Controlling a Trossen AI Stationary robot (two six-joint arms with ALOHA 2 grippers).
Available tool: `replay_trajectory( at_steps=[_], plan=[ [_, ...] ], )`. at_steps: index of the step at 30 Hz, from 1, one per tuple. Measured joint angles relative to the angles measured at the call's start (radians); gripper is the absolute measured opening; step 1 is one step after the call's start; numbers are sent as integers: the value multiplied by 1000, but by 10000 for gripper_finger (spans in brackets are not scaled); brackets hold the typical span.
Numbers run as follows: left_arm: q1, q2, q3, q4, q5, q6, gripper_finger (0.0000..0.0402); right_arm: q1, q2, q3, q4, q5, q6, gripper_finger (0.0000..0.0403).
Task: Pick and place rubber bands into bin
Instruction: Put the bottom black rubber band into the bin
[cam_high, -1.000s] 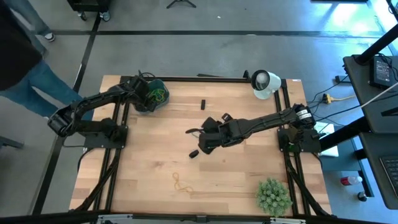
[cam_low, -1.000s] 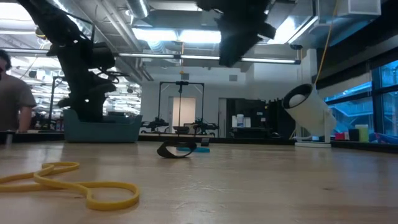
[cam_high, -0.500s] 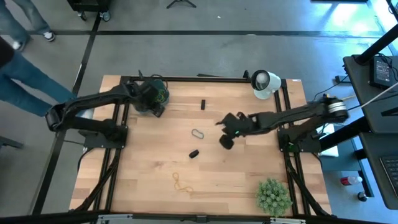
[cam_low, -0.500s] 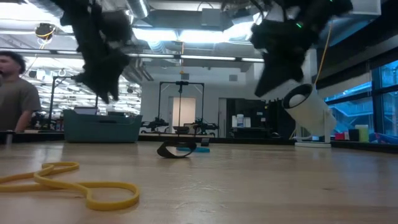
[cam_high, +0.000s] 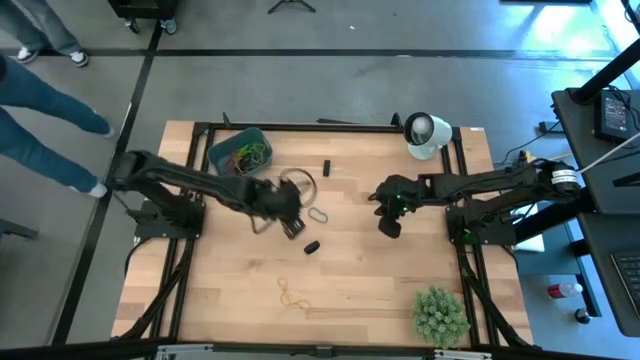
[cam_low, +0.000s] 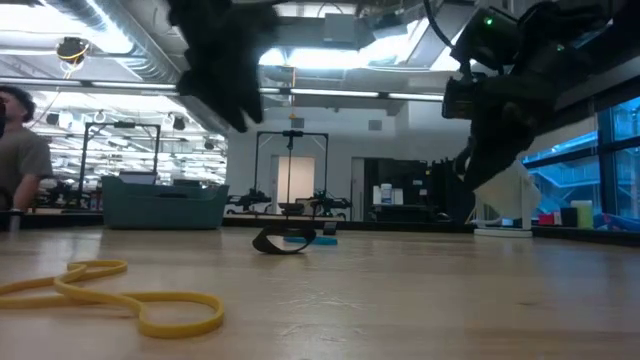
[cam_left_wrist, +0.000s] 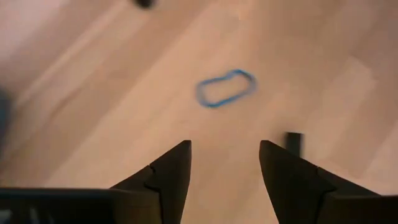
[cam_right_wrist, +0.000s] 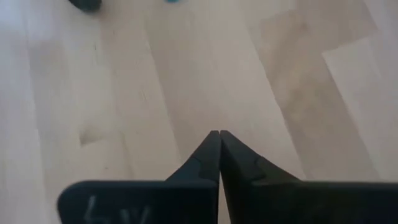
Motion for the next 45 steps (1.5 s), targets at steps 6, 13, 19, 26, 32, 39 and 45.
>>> replay_trajectory(
  at_steps=[6,13,19,26,32,39,45],
  plan=[
    [-68,249,184,0,39,-18,170,-16,0,0,0,-1,-115,20],
    [-72,458,313,-13,194,-41,172,-16,1,0,-3,-2,-144,18],
    [-72,540,329,-40,242,-90,169,-16,1,0,-15,-1,-144,10],
    [-57,582,328,-42,264,-107,117,-16,1,0,-29,-1,-143,18],
    [-32,557,327,-117,297,-139,10,-16,1,0,-24,-1,-143,20],
    [63,366,285,-254,231,-59,4,-16,1,1,15,-1,-99,12],
    [267,70,65,-257,185,28,3,-16,2,1,58,0,-55,17]
  ],
)
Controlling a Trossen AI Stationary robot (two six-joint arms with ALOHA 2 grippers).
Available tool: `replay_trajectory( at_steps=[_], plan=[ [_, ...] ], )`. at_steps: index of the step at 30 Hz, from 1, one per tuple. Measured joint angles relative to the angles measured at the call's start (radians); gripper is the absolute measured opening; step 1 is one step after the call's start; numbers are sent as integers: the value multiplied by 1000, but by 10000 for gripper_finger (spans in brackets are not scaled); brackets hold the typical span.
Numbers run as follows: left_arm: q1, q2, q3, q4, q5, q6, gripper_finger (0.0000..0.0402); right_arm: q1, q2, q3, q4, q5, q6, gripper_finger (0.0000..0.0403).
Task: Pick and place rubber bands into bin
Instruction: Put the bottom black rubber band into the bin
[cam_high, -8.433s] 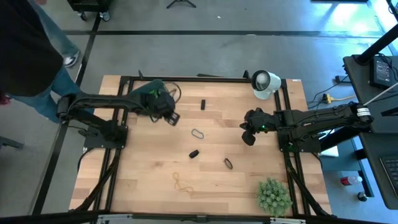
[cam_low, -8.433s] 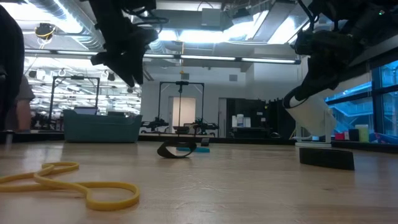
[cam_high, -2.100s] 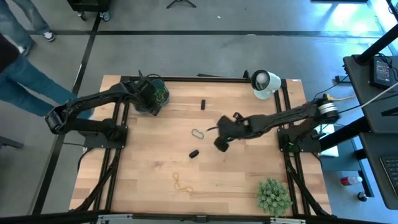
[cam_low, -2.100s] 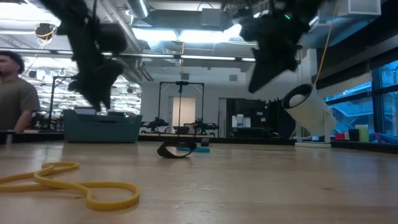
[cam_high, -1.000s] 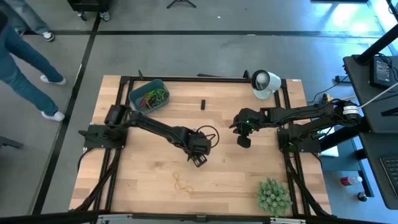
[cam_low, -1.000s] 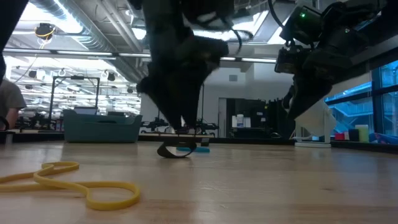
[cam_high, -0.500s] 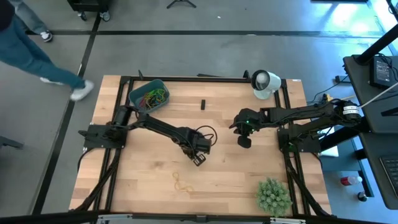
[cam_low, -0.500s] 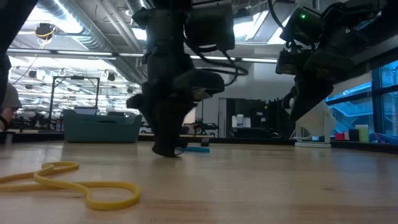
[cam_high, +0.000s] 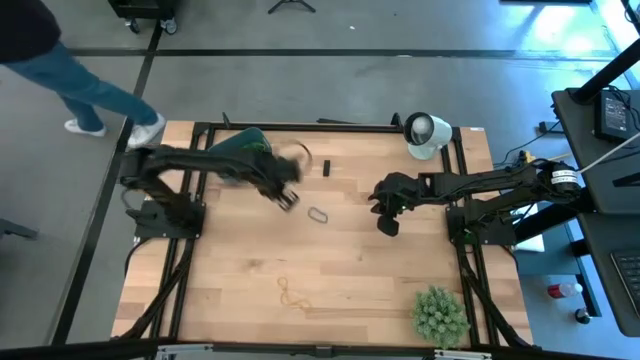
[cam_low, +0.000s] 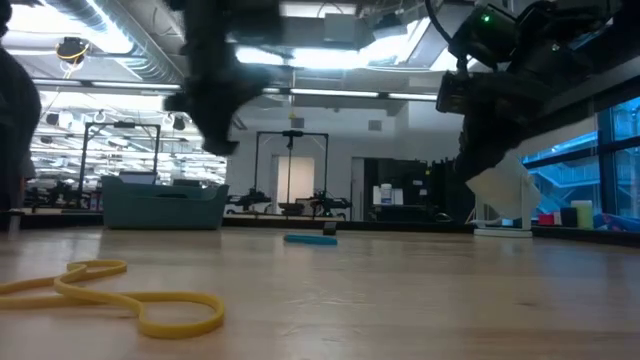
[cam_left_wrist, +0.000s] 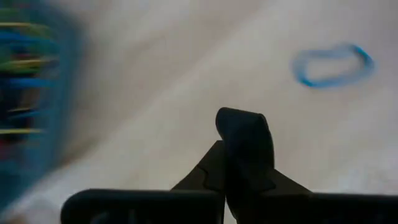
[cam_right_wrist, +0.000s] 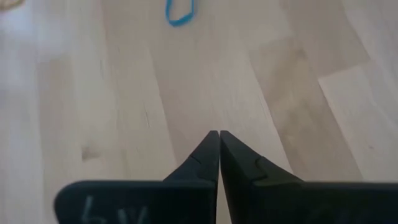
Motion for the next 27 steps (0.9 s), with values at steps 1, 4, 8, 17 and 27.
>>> replay_trajectory(
  at_steps=[1,4,8,17,27],
  plan=[
    [45,-49,-36,2,-3,13,3,0,0,0,5,0,14,18],
    [194,-176,-135,9,-3,67,3,0,0,0,22,0,29,20],
    [396,-269,-227,46,39,193,3,0,0,0,52,2,64,18],
    [690,-227,-293,128,9,419,8,-18,0,0,140,88,172,10],
    [841,-224,-293,187,48,563,104,-62,0,0,143,89,256,10]
  ],
)
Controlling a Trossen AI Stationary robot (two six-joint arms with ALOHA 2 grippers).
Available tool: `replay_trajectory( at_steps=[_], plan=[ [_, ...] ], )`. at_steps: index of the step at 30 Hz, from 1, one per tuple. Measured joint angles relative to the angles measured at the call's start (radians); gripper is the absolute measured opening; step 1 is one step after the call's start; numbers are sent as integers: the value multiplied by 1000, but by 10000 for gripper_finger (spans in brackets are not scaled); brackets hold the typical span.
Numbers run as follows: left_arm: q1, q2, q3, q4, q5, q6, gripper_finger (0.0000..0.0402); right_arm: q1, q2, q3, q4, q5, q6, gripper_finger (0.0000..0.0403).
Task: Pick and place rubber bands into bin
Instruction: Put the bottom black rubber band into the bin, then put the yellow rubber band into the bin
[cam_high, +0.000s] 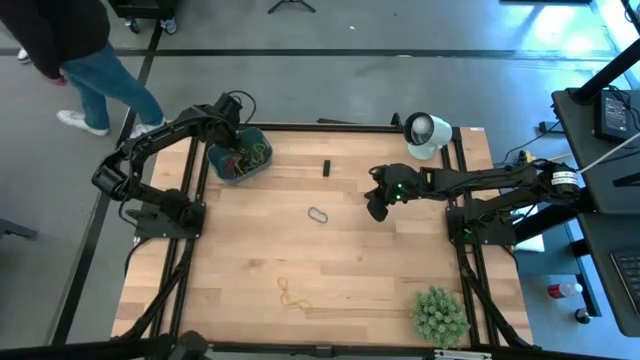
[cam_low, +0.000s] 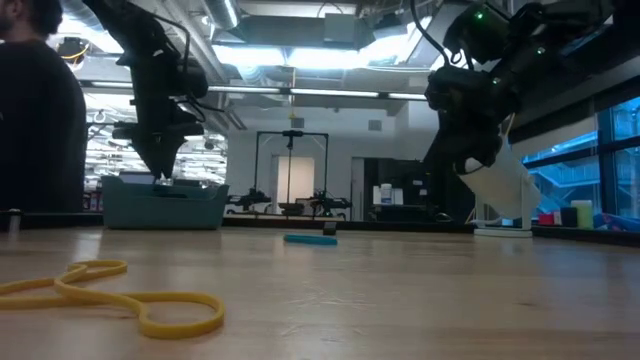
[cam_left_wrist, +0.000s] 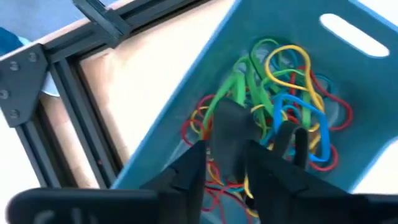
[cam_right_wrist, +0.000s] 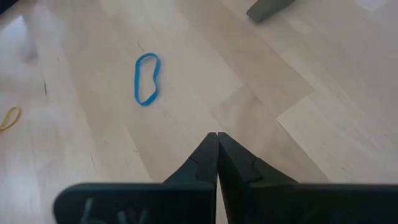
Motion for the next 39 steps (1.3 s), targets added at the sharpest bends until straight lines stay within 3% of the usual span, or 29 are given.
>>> replay_trajectory(
  at_steps=[7,11,15,21,28,39],
  plan=[
    [12,0,0,-3,40,12,149,-10,0,0,0,0,-1,10],
    [-11,-16,0,-5,90,-32,151,-10,0,0,0,0,-9,10],
    [-108,-52,1,-4,79,-124,138,-10,0,0,0,1,-61,10],
    [-379,-69,2,6,14,-303,98,-9,0,0,0,0,-79,10],
    [-752,-65,2,90,-59,-587,8,-9,0,0,-1,0,-81,10],
    [-1260,2,2,184,-170,-1112,1,-9,0,0,-2,0,-198,10]
  ],
)
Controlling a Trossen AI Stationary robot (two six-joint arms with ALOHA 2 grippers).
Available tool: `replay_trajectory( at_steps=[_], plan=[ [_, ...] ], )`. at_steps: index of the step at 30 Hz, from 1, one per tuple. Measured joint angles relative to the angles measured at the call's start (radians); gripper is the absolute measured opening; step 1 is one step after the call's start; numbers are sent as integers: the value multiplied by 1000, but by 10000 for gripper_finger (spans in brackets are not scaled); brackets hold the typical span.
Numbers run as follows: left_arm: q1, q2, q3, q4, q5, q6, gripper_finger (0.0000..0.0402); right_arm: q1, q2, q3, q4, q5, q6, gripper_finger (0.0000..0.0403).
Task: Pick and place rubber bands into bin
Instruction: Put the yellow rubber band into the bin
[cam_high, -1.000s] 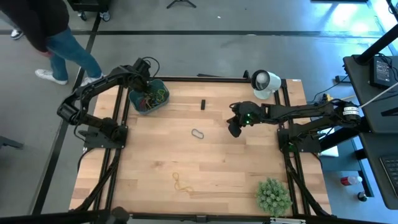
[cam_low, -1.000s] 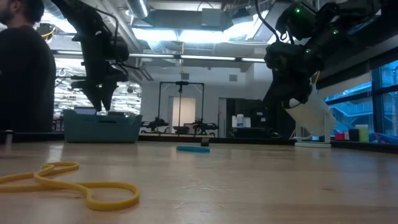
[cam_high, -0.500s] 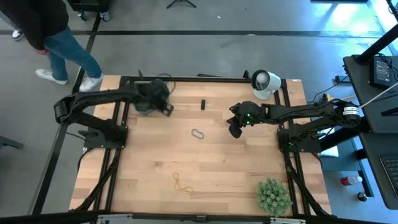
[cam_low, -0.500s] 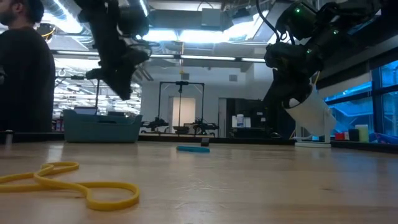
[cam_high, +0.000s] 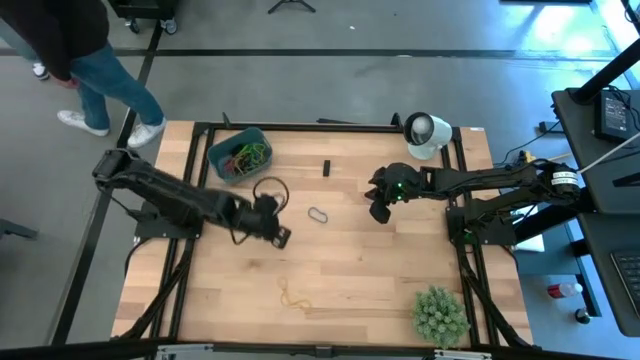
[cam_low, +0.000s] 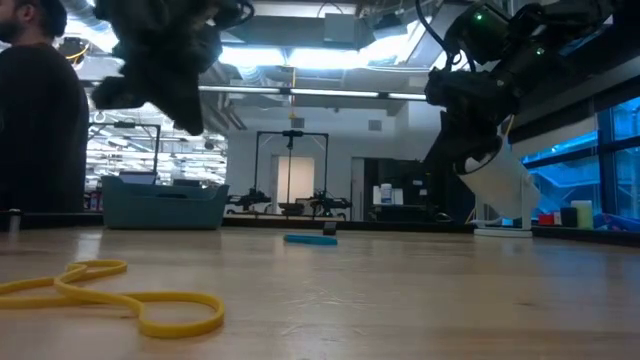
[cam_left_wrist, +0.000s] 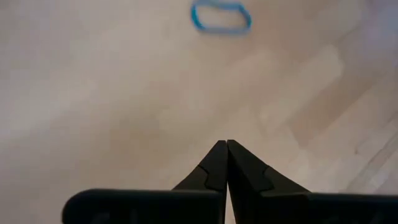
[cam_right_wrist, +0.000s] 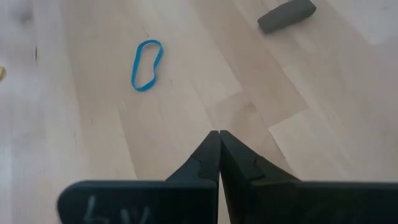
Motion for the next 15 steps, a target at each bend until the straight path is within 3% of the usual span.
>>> replay_trajectory(
  at_steps=[3,7,15],
  plan=[
    [-82,54,0,90,-17,-87,2,0,0,0,0,0,-34,10],
    [-143,158,39,183,23,-84,1,0,0,0,-4,0,-71,10],
    [-167,401,272,54,219,245,3,0,0,0,-13,0,-73,10]
  ],
)
